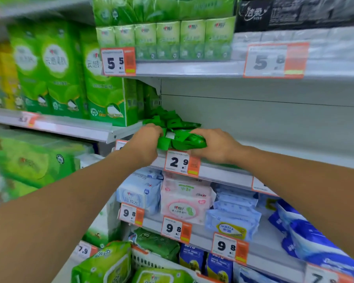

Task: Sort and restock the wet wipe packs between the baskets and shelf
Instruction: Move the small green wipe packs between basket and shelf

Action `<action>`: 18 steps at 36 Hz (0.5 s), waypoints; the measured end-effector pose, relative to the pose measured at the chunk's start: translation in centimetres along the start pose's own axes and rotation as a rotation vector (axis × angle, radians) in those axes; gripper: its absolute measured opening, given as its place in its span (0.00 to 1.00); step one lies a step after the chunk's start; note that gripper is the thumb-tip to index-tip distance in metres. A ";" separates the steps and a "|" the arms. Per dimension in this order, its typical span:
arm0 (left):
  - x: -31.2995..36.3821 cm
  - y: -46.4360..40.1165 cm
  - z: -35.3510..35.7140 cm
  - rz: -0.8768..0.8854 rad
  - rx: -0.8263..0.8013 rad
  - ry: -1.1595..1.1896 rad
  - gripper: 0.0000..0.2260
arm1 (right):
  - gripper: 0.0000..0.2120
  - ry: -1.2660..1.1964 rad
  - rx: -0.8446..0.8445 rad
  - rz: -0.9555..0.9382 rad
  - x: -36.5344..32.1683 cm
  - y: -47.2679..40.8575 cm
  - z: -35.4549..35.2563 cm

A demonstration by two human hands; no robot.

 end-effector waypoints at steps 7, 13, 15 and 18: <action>-2.8 1.5 -5.7 -0.012 0.330 0.305 0.06 | 0.14 -0.539 0.308 0.000 -1.2 0.4 -3.1; -5.0 6.6 -8.0 -0.379 0.499 1.258 0.21 | 0.09 -1.051 0.439 0.029 -4.9 3.6 -5.4; -5.9 8.7 -7.3 -0.499 0.555 1.573 0.21 | 0.10 -1.292 0.446 0.056 -6.2 5.1 -5.0; -6.3 11.5 -5.8 -0.568 0.493 1.795 0.17 | 0.11 -1.621 0.322 0.159 -7.6 7.4 -2.1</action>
Point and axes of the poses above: each hand's wrist, its own y-axis away from the middle knuckle, its own z-axis out of the palm, x = y × z, the point moved 6 cm from there along -y, towards the middle knuckle, and after that the axes turned 2 degrees about -y, right-handed, at the moved point
